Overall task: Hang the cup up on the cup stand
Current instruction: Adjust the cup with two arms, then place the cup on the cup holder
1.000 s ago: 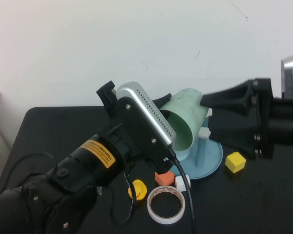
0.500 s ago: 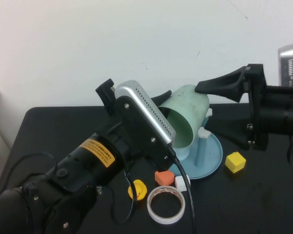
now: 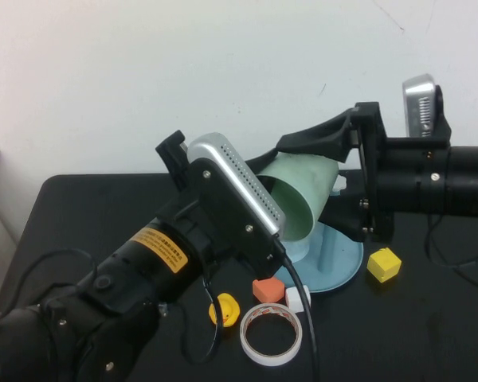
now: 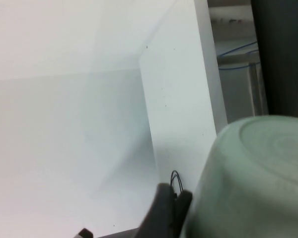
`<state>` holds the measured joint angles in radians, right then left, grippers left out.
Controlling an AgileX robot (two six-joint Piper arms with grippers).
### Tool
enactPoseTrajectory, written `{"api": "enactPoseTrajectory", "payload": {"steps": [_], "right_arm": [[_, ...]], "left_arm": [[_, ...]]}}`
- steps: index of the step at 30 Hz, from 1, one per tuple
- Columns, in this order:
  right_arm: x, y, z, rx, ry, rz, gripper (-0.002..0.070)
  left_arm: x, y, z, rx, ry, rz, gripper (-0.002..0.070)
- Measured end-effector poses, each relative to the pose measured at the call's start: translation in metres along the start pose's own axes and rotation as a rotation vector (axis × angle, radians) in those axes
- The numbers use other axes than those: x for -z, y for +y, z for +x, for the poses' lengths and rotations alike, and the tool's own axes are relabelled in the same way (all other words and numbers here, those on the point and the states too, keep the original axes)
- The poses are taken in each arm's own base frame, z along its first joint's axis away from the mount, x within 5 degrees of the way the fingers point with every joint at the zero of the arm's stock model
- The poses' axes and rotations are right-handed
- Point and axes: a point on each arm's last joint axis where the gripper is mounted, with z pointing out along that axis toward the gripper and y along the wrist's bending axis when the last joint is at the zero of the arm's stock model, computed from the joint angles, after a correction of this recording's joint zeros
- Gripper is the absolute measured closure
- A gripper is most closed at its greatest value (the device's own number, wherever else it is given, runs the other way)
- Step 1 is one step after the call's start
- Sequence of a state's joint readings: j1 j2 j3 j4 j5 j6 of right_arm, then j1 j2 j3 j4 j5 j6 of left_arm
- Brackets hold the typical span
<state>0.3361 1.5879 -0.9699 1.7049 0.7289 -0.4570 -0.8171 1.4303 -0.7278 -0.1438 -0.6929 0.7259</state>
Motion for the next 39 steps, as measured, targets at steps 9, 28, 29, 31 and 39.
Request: {"api": "enactPoseTrajectory", "payload": {"steps": [9, 28, 29, 31, 39], "right_arm": [[-0.007, -0.004, -0.005, 0.026, 0.007, 0.007, 0.007], [-0.006, -0.002, -0.008, 0.093, -0.01, 0.009, 0.0079], [-0.005, -0.001, -0.011, 0.106, -0.016, 0.007, 0.0079], [-0.003, 0.003, -0.016, 0.138, -0.032, -0.004, 0.0079], [0.007, 0.019, -0.034, 0.437, -0.1, -0.027, 0.0079]], "left_arm": [[0.0, 0.0, 0.003, 0.019, 0.023, -0.002, 0.0666], [0.004, 0.003, -0.002, 0.012, 0.006, -0.005, 0.0357], [0.006, 0.005, -0.005, 0.015, 0.002, -0.006, 0.0333], [0.012, 0.009, -0.011, 0.037, 0.002, 0.001, 0.0309], [0.052, 0.022, -0.032, 0.222, 0.113, 0.12, 0.0305]]}}
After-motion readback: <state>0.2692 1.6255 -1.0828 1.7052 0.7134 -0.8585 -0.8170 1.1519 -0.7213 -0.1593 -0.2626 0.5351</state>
